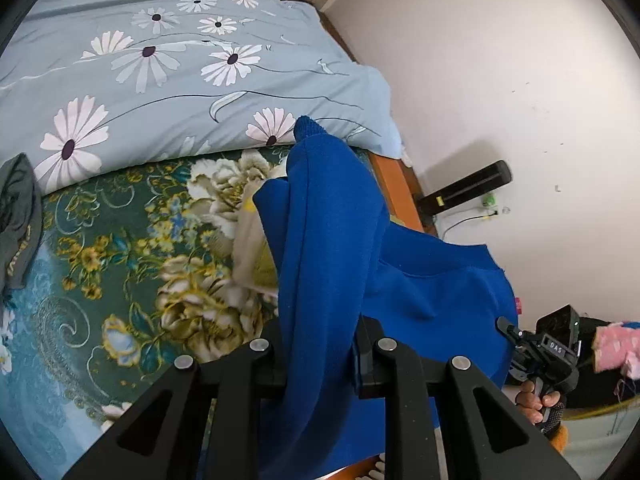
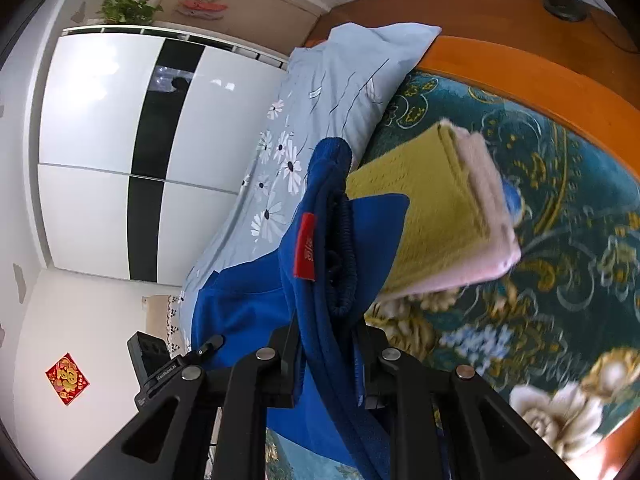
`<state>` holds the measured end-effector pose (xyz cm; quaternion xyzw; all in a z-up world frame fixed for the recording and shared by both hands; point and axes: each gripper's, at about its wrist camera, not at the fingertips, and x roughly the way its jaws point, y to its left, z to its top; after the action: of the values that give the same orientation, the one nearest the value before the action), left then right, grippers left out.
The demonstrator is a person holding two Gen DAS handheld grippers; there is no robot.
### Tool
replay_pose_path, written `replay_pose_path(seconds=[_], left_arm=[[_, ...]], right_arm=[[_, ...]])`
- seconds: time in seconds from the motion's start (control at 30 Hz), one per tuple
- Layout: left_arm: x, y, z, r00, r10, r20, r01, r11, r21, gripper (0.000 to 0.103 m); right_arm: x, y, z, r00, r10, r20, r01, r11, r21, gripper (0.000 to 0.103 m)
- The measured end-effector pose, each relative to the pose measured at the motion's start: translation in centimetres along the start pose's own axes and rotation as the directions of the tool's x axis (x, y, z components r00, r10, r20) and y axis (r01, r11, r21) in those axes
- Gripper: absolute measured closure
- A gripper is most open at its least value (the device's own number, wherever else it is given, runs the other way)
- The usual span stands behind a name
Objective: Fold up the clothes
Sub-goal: 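Carry the sweatshirt with both grippers toward the olive and pink towel stack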
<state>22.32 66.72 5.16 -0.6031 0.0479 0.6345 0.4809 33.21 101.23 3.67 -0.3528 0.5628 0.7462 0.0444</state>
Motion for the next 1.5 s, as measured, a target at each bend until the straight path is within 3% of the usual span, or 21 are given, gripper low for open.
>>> replay_pose_path(seconds=[0.3, 0.63, 1.0, 1.33, 1.5], left_arm=[[6.6, -3.2, 6.8, 0.996, 0.073, -0.048, -0.072, 0.997, 0.018, 0.083], [13.9, -2.9, 11.9, 0.993, 0.071, -0.098, -0.069, 0.997, 0.03, 0.083], [20.7, 3.1, 10.8, 0.982, 0.066, -0.179, -0.084, 0.991, -0.099, 0.082], [22.3, 4.1, 10.6, 0.98, 0.074, -0.185, -0.096, 0.989, -0.113, 0.079], [21.6, 3.9, 10.6, 0.978, 0.094, -0.188, -0.117, 0.986, -0.117, 0.068]], right_arm=[[3.5, -3.8, 7.9, 0.999, 0.009, -0.031, -0.008, 0.999, 0.042, 0.083], [7.3, -7.8, 13.3, 0.999, -0.018, -0.046, 0.023, 0.995, 0.098, 0.083], [11.2, -14.7, 14.1, 0.993, -0.076, -0.093, 0.093, 0.975, 0.2, 0.083], [11.8, -16.8, 13.8, 0.994, -0.067, -0.086, 0.086, 0.967, 0.238, 0.083], [11.5, -16.3, 13.9, 0.992, -0.075, -0.103, 0.097, 0.969, 0.226, 0.077]])
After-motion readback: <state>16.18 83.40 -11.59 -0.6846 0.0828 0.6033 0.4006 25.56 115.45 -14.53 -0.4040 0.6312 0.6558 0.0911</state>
